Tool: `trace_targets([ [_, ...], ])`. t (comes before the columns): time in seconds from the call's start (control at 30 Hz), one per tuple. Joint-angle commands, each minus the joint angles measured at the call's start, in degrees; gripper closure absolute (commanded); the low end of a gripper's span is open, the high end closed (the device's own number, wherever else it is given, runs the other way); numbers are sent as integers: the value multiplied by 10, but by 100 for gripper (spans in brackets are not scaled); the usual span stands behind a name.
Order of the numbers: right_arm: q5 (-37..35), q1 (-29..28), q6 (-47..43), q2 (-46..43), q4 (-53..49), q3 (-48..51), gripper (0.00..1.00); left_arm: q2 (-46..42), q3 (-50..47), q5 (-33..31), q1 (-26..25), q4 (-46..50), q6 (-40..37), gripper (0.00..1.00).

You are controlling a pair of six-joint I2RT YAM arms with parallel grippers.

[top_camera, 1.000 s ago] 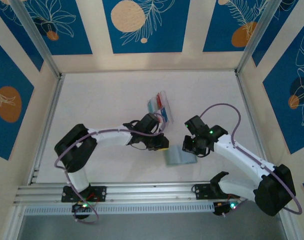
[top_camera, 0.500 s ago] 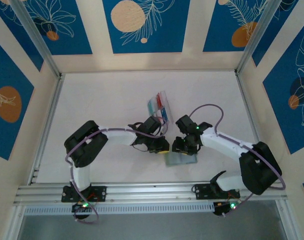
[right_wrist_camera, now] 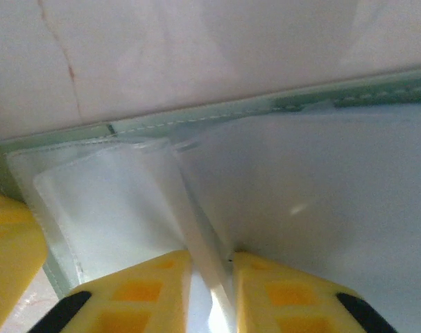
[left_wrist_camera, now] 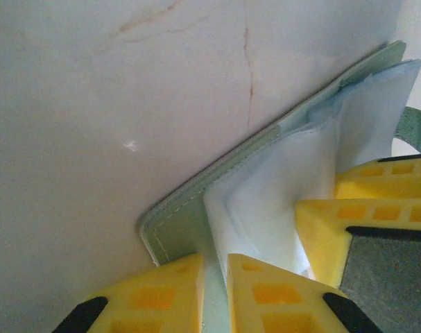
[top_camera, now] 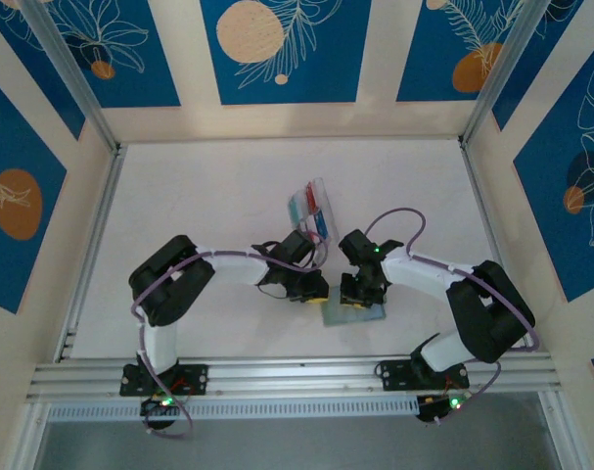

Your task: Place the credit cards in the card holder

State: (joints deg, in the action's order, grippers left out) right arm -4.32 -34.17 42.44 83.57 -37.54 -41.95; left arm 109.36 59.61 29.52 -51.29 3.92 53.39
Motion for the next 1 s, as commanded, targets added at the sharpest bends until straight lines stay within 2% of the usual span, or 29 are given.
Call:
trace_targets([
  [0.0, 4, -1, -8, 9, -4, -1, 86, 12, -9, -13, -4, 24, -19, 84],
  [0.1, 19, 2, -6, -10, -12, -1, 95, 16, -8, -20, -4, 32, -21, 84],
  [0.33, 109, 44, 12, -59, 33, 40, 97, 20, -17, -24, 0, 30, -15, 85],
  [0.53, 115, 36, 0, -59, 58, 47, 99, -57, -31, -19, 27, 40, -17, 84],
  [0.67, 109, 17, 2, -37, 71, 39, 100, -114, -25, -37, 36, 92, -39, 83],
  [0.8, 107, -2, 13, -3, 90, 27, 100, -143, -23, -39, 36, 119, -39, 83],
  [0.97, 106, -16, 23, 30, 100, 10, 100, -142, -28, -29, 34, 108, -32, 83],
])
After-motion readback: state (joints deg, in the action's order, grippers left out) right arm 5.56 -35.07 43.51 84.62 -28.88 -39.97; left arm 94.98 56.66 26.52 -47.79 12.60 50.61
